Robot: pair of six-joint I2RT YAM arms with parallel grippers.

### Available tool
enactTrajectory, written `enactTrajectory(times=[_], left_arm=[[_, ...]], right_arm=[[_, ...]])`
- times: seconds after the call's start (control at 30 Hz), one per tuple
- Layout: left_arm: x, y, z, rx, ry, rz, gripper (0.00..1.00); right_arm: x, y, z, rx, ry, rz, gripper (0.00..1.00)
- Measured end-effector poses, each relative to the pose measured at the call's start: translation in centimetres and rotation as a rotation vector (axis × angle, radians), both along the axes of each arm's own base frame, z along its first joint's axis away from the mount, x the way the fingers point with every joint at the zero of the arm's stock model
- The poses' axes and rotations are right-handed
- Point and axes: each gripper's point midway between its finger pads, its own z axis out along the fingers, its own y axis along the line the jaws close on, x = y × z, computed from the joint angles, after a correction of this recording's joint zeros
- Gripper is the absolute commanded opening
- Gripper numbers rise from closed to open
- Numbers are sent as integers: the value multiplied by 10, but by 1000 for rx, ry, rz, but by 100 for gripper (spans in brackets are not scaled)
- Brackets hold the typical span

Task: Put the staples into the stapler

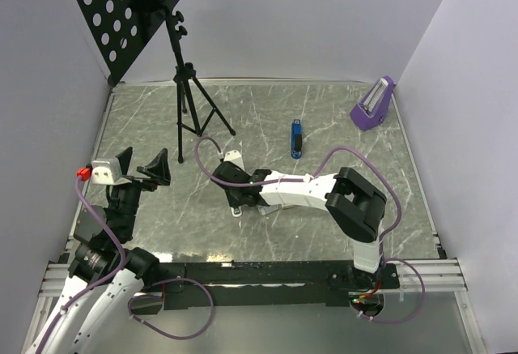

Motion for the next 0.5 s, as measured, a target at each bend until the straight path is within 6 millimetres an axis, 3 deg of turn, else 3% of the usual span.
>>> enactTrajectory(times=[0.23, 0.5], left_arm=[[0, 0, 0, 0, 0, 0, 99], [0, 0, 0, 0, 0, 0, 100]], right_arm=[[-1, -8, 5, 17, -26, -10, 9], [3, 0, 16, 77, -54, -4, 10]])
